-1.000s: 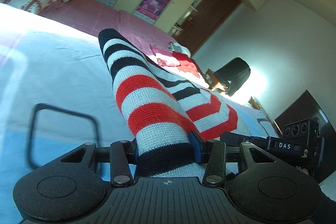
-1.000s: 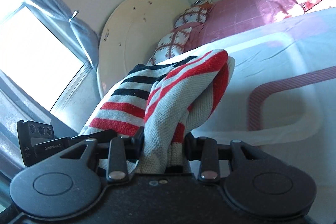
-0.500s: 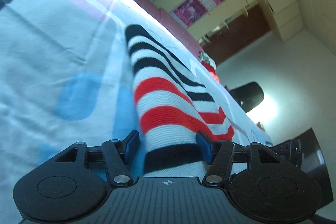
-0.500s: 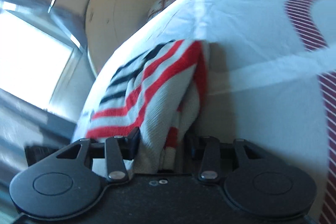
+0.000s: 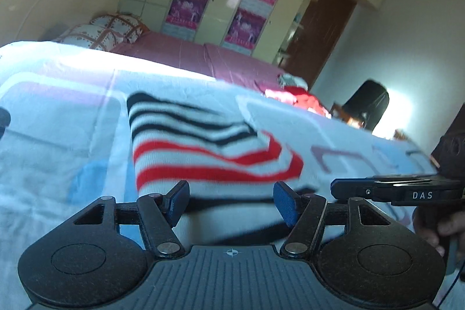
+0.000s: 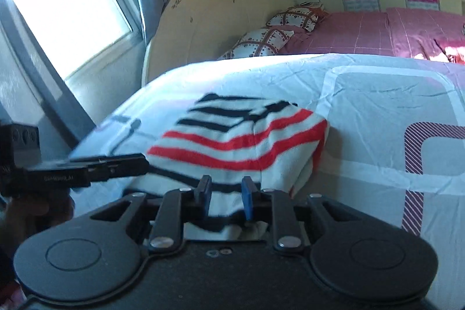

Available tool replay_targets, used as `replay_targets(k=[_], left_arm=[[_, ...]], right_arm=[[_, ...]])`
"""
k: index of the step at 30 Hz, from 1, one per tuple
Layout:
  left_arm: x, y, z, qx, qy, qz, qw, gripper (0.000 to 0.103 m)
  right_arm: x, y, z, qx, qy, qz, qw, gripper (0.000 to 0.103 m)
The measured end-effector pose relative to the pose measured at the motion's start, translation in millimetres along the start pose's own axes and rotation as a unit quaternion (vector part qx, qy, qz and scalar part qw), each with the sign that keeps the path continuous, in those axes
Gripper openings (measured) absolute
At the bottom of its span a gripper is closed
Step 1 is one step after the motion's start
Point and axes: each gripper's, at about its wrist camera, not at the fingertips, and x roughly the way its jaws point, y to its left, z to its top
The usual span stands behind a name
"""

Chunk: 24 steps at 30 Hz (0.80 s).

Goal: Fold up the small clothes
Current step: 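Fold the end over the sweater and open both grippers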

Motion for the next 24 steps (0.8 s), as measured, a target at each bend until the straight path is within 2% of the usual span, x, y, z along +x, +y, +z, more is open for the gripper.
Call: replay_targets(k=[1, 2, 4, 6, 8, 9, 10, 11, 12, 13, 14, 15, 18, 19, 21, 24], left_arm=[[-4, 0, -6, 0.010, 0.005, 0.007, 0.9999, 0.063], [-6, -3, -13, 0.037, 0.011, 0.022, 0.9990, 0.063], [-5, -11, -23, 0.083, 0.008, 0.037, 0.9959, 0.063], [-4, -15, -24, 0.092, 0.006, 0.045, 0.9947, 0.063], [-8, -14, -21, 0.082, 0.002, 0.049, 0.9954, 0.063], [-17, -15, -21, 0.068, -0.001, 0.054, 0.9962, 0.063], [-24, -16, -20, 0.056, -0.005, 0.062, 0.9965, 0.065], [-33, -17, -20, 0.045, -0.010, 0.075, 0.9961, 0.081], [-46, -21, -22, 0.036, -0.024, 0.091, 0.9950, 0.093], [-58, -25, -25, 0.032, -0.042, 0.101, 0.9935, 0.103], [-72, -31, -28, 0.030, -0.062, 0.111, 0.9915, 0.103], [-82, -38, -31, 0.030, -0.067, 0.122, 0.9898, 0.103], [-103, -61, -40, 0.041, -0.069, 0.168, 0.9825, 0.103], [-108, -68, -43, 0.044, -0.062, 0.174, 0.9819, 0.103], [-119, -83, -48, 0.049, -0.047, 0.167, 0.9836, 0.103], [-142, -111, -59, 0.064, -0.058, 0.153, 0.9844, 0.103]], right_arm=[[6, 1, -6, -0.016, 0.014, -0.026, 0.999, 0.010], [14, -1, -13, -0.037, 0.028, -0.056, 0.997, 0.007], [19, -9, -23, -0.034, 0.014, -0.062, 0.997, 0.007], [22, -10, -20, -0.023, 0.011, -0.072, 0.997, 0.006], [23, -8, -19, -0.018, 0.008, -0.079, 0.997, 0.007], [19, -8, -19, -0.005, 0.004, -0.077, 0.997, 0.010], [10, -7, -19, 0.008, -0.003, -0.079, 0.997, 0.030], [0, -5, -20, 0.016, -0.014, -0.086, 0.996, 0.045], [-11, -3, -22, 0.021, -0.026, -0.090, 0.995, 0.050], [-22, -1, -24, 0.024, -0.035, -0.093, 0.995, 0.065], [-33, 2, -26, 0.025, -0.041, -0.095, 0.994, 0.076], [-44, 6, -29, 0.023, -0.046, -0.098, 0.994, 0.078], [-65, 14, -34, 0.023, -0.023, -0.095, 0.995, 0.081], [-74, 17, -37, 0.026, -0.023, -0.094, 0.995, 0.086], [-94, 25, -44, 0.023, -0.035, -0.106, 0.993, 0.092], [-126, 36, -56, 0.023, -0.058, -0.130, 0.990, 0.096]])
